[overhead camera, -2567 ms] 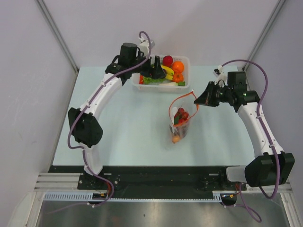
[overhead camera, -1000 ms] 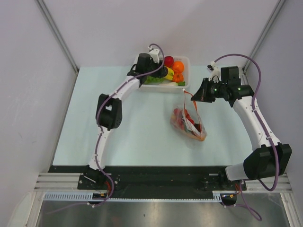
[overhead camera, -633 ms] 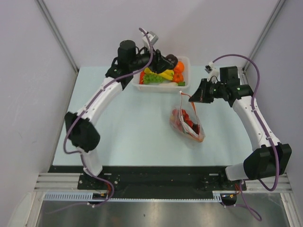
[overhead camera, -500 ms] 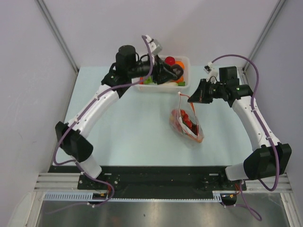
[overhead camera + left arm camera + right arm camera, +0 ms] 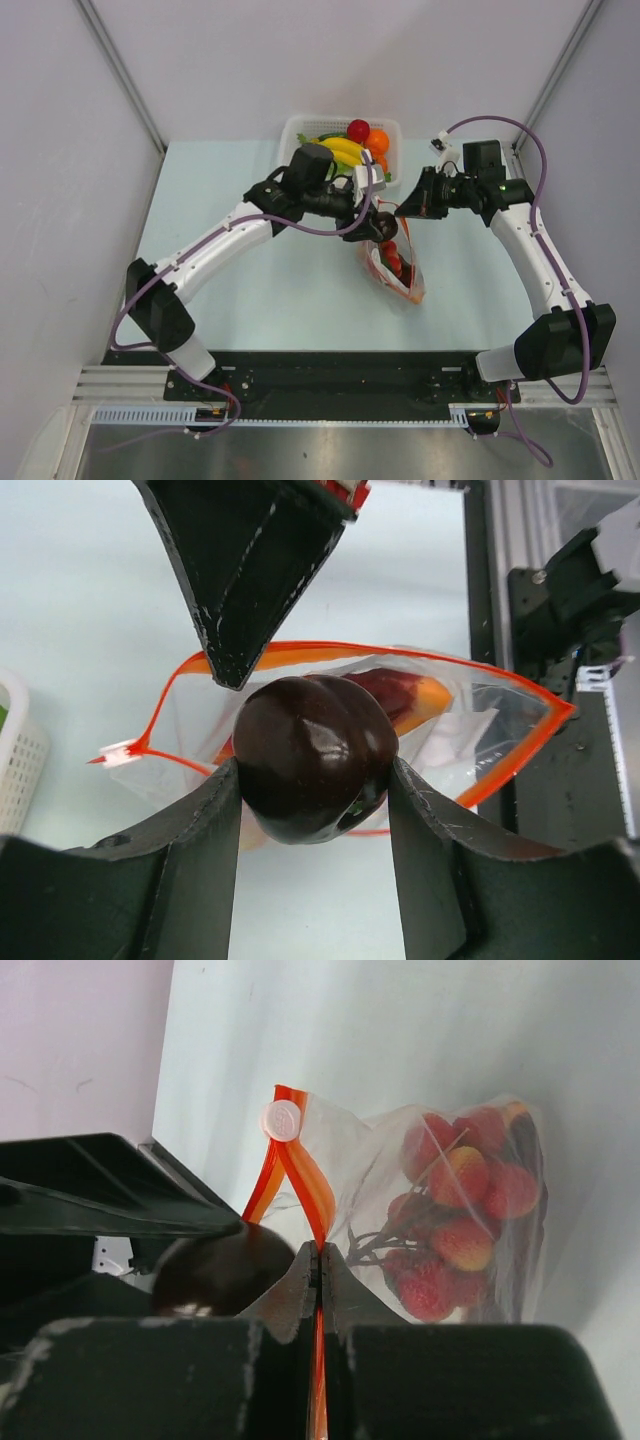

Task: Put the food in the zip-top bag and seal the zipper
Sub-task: Place the fake fruit in the zipper food storage bag.

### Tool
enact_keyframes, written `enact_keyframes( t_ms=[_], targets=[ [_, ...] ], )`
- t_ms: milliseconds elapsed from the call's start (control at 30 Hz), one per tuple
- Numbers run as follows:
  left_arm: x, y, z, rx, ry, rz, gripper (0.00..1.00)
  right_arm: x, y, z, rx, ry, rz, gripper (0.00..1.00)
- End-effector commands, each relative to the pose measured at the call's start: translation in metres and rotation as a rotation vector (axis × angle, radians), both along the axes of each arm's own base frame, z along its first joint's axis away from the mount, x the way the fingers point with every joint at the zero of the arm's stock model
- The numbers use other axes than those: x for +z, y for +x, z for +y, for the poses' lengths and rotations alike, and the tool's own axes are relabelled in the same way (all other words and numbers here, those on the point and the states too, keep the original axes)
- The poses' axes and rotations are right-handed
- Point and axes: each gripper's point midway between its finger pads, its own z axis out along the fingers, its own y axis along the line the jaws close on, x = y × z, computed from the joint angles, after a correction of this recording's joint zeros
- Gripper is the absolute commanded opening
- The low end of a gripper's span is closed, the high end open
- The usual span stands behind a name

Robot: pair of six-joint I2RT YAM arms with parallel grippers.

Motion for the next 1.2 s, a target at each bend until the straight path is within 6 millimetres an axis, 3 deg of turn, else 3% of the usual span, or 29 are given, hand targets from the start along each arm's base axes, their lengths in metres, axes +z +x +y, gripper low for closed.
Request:
enact_keyframes(
  t_ms=[0,67,100,167,200,267,300,400,467,500,533,633,667,700,733,800,833,867,900,1000,1100,1167],
  targets=[
    [-0.016,0.012,-0.009,0.039,0.07,-0.094,0.18,0.026,-0.001,0.007,0.027,0.047,-0.079,0.0],
    [-0.017,0.019,-0.014,0.066,0.087,-0.111,0.18,0.027,-0.002,0.008,0.03,0.047,-0.082,0.0],
    [-0.03,0.025,-0.014,0.093,0.132,-0.102,0.2,0.027,-0.002,0.008,0.032,0.048,-0.083,0.0],
    [-0.029,0.034,-0.017,0.121,0.149,-0.108,0.24,0.028,-0.002,0.008,0.032,0.048,-0.086,0.0],
    [-0.038,0.043,-0.016,0.166,0.181,-0.102,0.38,0.027,-0.003,0.008,0.033,0.048,-0.085,0.0],
    [-0.031,0.049,-0.017,0.191,0.179,-0.103,0.58,0.026,-0.003,0.007,0.03,0.043,-0.084,0.0],
    [-0.028,0.049,-0.016,0.194,0.175,-0.103,0.73,0.025,-0.003,0.007,0.03,0.04,-0.086,0.0],
    [-0.01,0.042,-0.013,0.16,0.119,-0.082,0.83,0.023,-0.001,0.004,0.019,0.024,-0.091,0.0],
    [0.016,0.027,-0.008,0.122,0.013,0.008,0.91,0.02,0.002,-0.001,0.006,0.005,-0.094,0.0],
    [0.035,0.04,-0.002,0.145,-0.06,0.005,0.99,0.019,0.002,-0.002,0.004,0.004,-0.09,0.0],
    [0.044,0.04,0.002,0.153,-0.104,0.06,1.0,0.019,0.003,-0.004,-0.005,0.004,-0.088,0.0],
    [0.07,0.078,0.02,0.242,-0.189,0.072,0.99,0.017,0.005,-0.009,-0.026,0.003,-0.082,0.0],
    [0.07,0.096,0.023,0.276,-0.213,0.086,0.99,0.017,0.006,-0.011,-0.033,0.003,-0.084,0.0],
    [0.073,0.117,0.038,0.327,-0.238,0.099,0.99,0.017,0.006,-0.012,-0.034,0.002,-0.081,0.0],
    [0.078,0.126,0.043,0.338,-0.271,0.154,0.99,0.017,0.007,-0.013,-0.04,0.003,-0.081,0.0],
    [0.062,0.168,0.059,0.421,-0.287,0.198,0.98,0.016,0.009,-0.014,-0.047,0.003,-0.079,0.0],
    [0.069,0.181,0.063,0.461,-0.306,0.212,0.98,0.016,0.009,-0.014,-0.048,0.002,-0.083,0.0],
    [0.043,0.206,0.066,0.514,-0.282,0.257,0.97,0.017,0.009,-0.014,-0.05,0.004,-0.081,0.0],
    [0.052,0.223,0.076,0.568,-0.286,0.244,0.96,0.016,0.011,-0.015,-0.053,0.002,-0.079,0.0],
    [0.013,0.277,0.096,0.752,-0.179,0.208,0.95,0.014,0.012,-0.017,-0.061,-0.003,-0.077,0.0],
    [-0.026,0.321,0.118,0.91,-0.07,0.112,0.95,0.013,0.015,-0.02,-0.073,-0.005,-0.078,0.0],
    [-0.042,0.335,0.127,0.947,-0.017,0.059,0.94,0.013,0.017,-0.021,-0.08,-0.007,-0.076,0.0]
  ],
)
